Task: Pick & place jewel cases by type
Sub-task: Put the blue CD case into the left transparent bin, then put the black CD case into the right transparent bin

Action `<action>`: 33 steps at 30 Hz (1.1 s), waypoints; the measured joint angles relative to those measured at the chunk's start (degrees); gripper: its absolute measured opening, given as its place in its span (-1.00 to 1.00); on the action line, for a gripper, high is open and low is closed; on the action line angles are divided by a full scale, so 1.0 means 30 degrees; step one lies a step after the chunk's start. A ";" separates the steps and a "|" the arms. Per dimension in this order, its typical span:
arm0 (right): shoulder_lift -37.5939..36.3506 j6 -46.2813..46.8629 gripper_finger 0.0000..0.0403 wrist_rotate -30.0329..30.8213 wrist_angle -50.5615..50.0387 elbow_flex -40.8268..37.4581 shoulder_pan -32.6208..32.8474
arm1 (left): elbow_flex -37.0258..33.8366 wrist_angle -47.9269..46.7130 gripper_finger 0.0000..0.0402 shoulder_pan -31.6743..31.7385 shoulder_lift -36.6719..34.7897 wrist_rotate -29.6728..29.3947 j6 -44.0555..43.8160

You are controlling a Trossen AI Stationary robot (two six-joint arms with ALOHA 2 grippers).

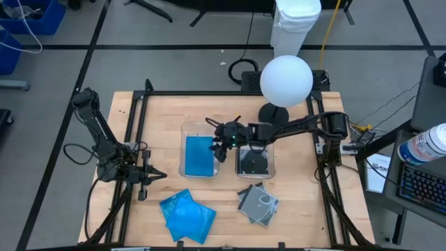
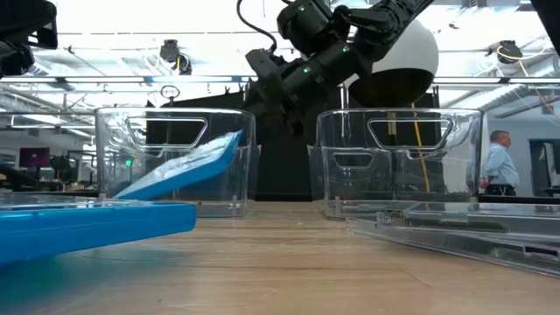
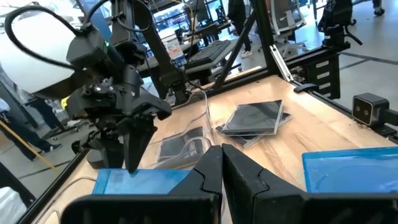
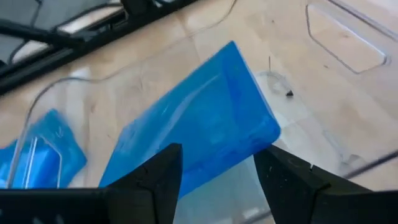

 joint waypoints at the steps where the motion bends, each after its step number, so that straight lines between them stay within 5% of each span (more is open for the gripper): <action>1: -0.0115 -0.0327 -0.06 -0.0003 -0.0131 0.0000 0.0000 | 0.0000 0.0000 -0.91 0.0000 0.0006 0.0006 -0.0013; 17: -0.2655 -0.2312 -0.06 -0.0051 -0.2911 0.0007 0.0007 | 0.0000 0.0058 -0.91 -0.0007 0.0006 0.0050 -0.0006; 20: -0.4325 -0.3191 -0.10 -0.1385 -0.3375 0.0008 0.0015 | 0.0000 0.0051 -0.91 -0.0007 0.0006 0.0079 -0.0295; 24: -0.6963 -0.5056 -0.32 -0.1166 -0.6476 0.0022 0.0857 | 0.0000 0.0097 -0.91 -0.0002 0.0006 0.0072 -0.0809; 30: -1.0006 -0.8617 -0.92 0.1271 -1.0732 0.0018 0.4165 | 0.0000 0.2010 -0.97 -0.0106 0.0261 -0.0900 0.1453; 33: -1.1261 -0.9049 -0.93 0.1621 -1.0428 -0.0614 0.5884 | 0.0000 0.2990 -0.94 -0.0102 0.0247 -0.1350 0.3128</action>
